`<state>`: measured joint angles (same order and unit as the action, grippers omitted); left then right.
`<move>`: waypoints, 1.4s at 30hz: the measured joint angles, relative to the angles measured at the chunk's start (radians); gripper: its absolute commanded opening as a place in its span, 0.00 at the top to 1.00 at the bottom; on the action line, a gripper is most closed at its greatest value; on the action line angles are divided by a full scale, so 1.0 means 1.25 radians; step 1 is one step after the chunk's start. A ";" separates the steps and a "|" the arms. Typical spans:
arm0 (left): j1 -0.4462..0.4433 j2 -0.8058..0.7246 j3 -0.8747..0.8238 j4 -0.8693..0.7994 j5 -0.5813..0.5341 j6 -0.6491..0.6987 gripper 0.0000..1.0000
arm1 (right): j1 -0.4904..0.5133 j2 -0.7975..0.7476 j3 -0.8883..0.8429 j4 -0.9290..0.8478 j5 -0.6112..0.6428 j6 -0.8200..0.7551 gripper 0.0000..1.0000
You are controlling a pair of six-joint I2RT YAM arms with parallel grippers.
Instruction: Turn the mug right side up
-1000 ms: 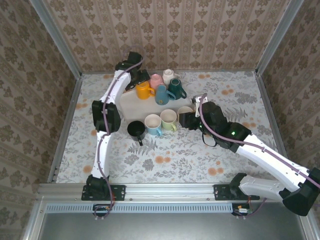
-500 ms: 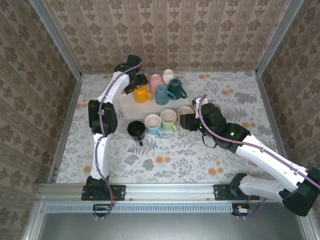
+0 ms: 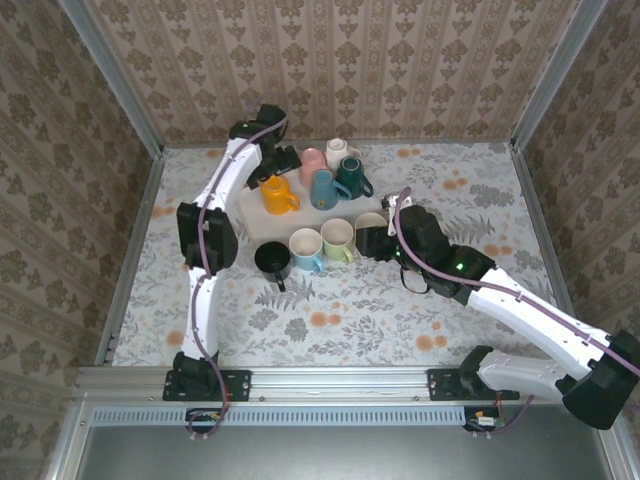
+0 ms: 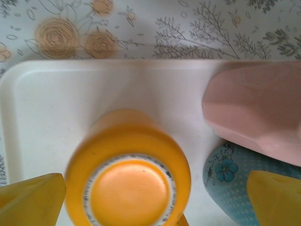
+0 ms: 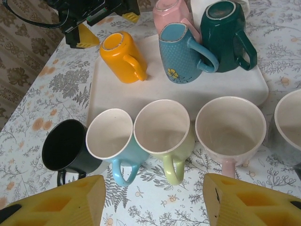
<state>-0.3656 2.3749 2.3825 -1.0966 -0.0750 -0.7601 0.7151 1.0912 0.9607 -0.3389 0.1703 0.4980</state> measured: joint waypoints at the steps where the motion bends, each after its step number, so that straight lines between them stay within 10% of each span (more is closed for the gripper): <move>1: -0.004 0.006 0.002 -0.006 -0.007 -0.001 0.00 | 0.000 0.000 -0.002 0.000 -0.001 0.002 0.41; 42: 0.015 -0.011 -0.020 -0.057 0.001 -0.051 0.00 | 0.000 0.035 -0.015 0.022 -0.021 0.024 0.41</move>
<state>-0.3466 2.3608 2.3569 -1.1675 -0.0738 -0.8234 0.7151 1.1347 0.9424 -0.3119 0.1444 0.5282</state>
